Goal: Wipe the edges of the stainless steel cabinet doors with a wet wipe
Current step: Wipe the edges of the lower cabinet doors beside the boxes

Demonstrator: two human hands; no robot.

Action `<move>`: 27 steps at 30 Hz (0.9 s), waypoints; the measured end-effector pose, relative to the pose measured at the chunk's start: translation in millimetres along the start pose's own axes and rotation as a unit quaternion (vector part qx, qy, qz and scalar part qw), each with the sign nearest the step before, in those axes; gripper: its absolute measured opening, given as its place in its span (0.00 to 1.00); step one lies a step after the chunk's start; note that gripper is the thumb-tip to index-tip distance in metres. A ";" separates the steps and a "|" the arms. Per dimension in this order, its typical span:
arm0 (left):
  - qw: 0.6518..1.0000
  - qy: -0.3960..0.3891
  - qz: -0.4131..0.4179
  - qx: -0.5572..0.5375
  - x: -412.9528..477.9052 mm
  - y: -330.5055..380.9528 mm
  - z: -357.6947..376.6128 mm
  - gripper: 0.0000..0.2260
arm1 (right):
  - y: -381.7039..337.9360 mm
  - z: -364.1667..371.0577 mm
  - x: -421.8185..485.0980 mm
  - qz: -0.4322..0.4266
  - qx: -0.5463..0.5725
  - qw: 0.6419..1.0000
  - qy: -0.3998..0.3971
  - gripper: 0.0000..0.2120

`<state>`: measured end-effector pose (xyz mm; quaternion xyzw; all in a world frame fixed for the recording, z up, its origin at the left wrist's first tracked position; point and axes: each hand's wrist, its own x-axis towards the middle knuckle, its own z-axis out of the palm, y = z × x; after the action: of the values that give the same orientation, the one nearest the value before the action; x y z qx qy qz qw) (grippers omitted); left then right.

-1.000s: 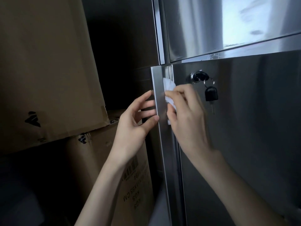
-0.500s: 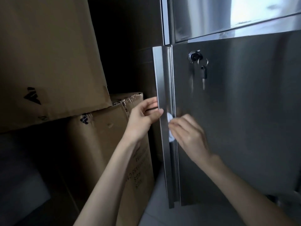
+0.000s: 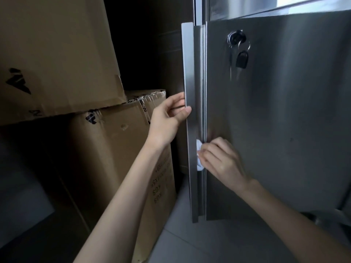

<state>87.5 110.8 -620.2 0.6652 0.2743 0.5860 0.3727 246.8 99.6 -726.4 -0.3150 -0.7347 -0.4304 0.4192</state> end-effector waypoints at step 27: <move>0.988 -0.012 -0.151 -0.038 -32.4 -94.4 8.7 0.13 | -69.8 17.7 -163.1 -0.077 -0.014 0.945 -0.318 0.10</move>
<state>97.5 137.3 -716.2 0.6085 0.3448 0.5246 0.4855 256.6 68.7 -901.7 -0.3837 -0.8458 -0.3487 0.1256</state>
